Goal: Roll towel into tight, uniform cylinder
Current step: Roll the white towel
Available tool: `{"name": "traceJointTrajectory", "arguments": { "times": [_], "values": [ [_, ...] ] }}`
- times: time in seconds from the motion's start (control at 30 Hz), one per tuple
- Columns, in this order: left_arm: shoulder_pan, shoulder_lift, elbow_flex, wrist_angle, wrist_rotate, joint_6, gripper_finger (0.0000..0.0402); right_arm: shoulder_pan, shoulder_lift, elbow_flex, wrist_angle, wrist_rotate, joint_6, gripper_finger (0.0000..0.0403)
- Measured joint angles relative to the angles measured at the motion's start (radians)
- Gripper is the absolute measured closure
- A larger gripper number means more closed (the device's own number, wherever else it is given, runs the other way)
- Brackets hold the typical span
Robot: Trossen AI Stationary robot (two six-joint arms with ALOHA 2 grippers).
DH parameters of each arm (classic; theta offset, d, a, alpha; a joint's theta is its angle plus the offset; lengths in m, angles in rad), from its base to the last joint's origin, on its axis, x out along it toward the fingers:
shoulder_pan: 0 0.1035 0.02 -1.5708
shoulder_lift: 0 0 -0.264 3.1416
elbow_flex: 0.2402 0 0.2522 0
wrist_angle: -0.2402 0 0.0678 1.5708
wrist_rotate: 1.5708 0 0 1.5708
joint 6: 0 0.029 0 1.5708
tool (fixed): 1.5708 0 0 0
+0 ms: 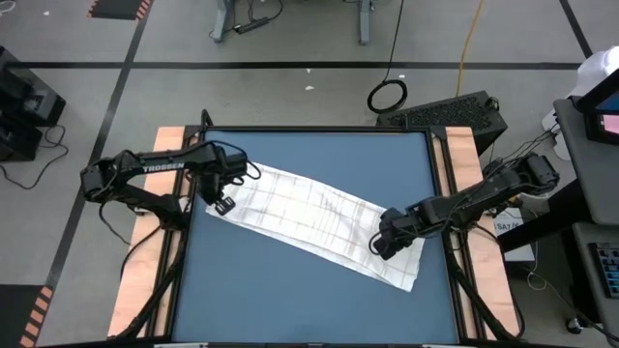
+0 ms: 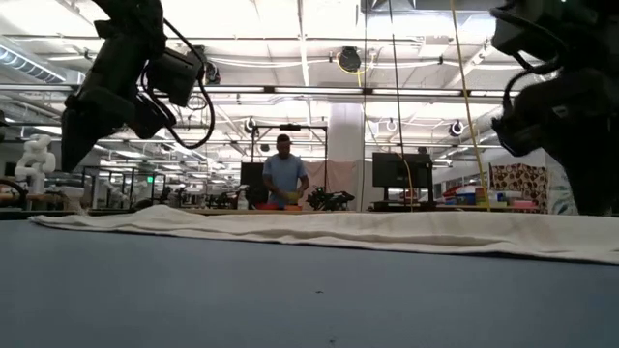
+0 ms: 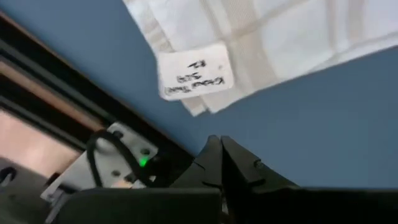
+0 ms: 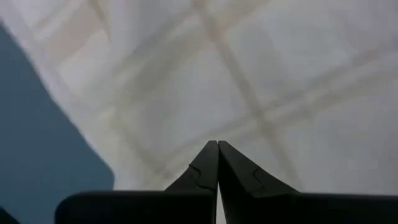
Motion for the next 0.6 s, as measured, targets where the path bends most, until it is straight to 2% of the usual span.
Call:
{"name": "traceJointTrajectory", "arguments": {
  "times": [0.13,0.27,0.37,0.6],
  "values": [
    [-0.001,-0.009,0.013,0.010,-0.009,-0.031,0.0401,0.020,0.000,-0.012,-0.011,0.000,0.031,0.0403],
    [-0.029,-0.020,0.006,0.058,0.032,-0.125,0.0389,0.035,0.000,-0.012,-0.012,0.001,0.029,0.0403],
    [-0.069,-0.021,0.005,0.082,0.042,-0.166,0.0355,0.046,0.000,-0.012,-0.022,0.006,0.031,0.0403],
    [-0.218,-0.020,0.004,0.266,0.038,-0.149,0.0254,0.050,0.005,-0.012,-0.022,0.014,0.031,0.0403]
  ]
}}
